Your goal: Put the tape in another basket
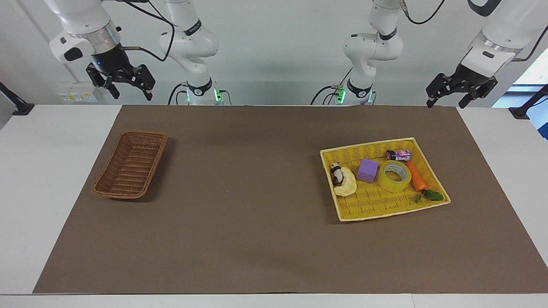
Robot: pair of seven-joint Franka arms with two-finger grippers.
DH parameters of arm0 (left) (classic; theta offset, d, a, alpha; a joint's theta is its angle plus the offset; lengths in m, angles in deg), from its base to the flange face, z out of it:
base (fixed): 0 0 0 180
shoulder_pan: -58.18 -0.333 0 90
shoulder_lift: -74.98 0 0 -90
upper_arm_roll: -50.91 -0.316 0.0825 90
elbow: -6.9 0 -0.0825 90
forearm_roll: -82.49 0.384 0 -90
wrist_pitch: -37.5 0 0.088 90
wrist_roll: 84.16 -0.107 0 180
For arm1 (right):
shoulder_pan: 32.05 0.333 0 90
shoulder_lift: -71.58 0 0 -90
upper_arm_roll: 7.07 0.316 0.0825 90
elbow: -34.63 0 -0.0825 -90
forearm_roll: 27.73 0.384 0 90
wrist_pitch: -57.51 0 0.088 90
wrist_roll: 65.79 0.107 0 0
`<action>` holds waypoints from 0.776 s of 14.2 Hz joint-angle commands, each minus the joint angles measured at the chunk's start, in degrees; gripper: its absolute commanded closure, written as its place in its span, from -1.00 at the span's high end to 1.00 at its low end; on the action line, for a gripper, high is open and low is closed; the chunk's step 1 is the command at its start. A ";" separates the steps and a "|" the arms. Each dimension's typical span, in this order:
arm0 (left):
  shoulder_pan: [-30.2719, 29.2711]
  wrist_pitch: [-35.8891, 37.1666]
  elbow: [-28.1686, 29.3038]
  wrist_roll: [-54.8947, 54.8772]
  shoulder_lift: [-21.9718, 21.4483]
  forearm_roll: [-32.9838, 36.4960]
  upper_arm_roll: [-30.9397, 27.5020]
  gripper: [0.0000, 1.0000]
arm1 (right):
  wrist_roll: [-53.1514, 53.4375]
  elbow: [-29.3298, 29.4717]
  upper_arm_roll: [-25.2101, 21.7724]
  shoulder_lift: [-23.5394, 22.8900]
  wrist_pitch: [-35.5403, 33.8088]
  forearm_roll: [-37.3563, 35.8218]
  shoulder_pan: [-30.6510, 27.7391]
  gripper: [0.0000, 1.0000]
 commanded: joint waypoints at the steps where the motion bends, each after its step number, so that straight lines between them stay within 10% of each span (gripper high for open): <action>1: -0.13 0.23 1.33 -0.84 -1.41 0.45 -0.03 1.00 | -1.14 -0.81 0.13 0.59 0.77 0.14 -0.28 1.00; 11: -0.13 -0.20 3.79 -0.93 -2.99 0.45 -0.03 1.00 | -1.23 -0.81 0.13 0.59 0.77 0.14 -0.28 1.00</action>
